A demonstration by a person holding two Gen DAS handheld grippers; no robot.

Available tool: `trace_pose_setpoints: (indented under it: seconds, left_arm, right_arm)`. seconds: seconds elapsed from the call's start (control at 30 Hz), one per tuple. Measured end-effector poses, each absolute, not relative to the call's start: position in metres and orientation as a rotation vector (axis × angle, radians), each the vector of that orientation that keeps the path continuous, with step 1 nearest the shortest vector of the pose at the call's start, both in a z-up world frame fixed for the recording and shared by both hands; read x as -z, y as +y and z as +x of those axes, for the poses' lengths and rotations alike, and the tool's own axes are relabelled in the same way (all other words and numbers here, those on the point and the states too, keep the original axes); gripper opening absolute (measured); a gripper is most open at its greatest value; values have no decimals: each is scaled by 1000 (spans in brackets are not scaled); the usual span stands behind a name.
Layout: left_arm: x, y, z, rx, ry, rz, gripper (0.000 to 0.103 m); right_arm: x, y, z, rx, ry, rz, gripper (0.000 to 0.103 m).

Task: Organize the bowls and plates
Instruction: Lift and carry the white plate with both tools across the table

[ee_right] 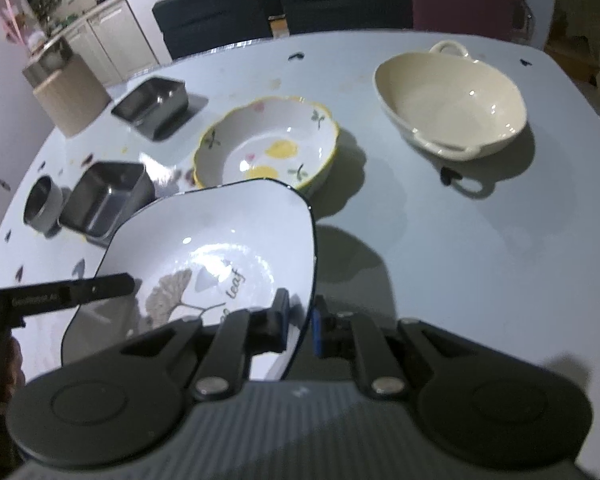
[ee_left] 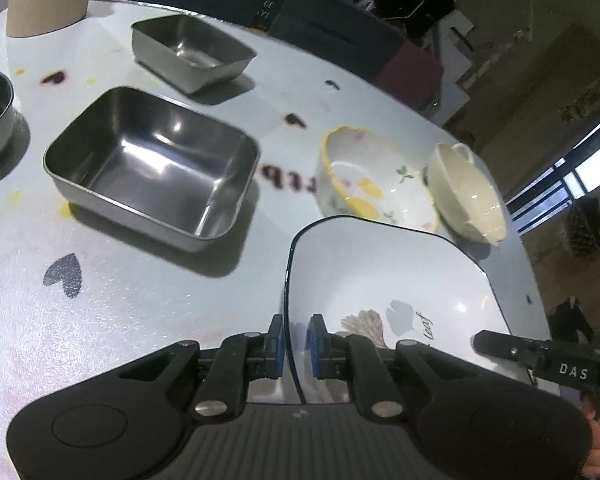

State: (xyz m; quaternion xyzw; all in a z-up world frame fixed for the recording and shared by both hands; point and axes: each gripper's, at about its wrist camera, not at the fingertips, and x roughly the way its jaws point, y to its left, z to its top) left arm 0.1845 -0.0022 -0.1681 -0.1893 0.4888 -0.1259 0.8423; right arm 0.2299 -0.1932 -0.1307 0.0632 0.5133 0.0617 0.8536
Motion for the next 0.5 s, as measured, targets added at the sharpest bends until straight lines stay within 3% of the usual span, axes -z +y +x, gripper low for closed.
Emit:
trace_pose_setpoints:
  seconds: [0.5]
  left_arm:
    - [188,-15,187,278,1083,-303,19]
  right_arm:
    - [152,-186,238,-107,1192,78,17]
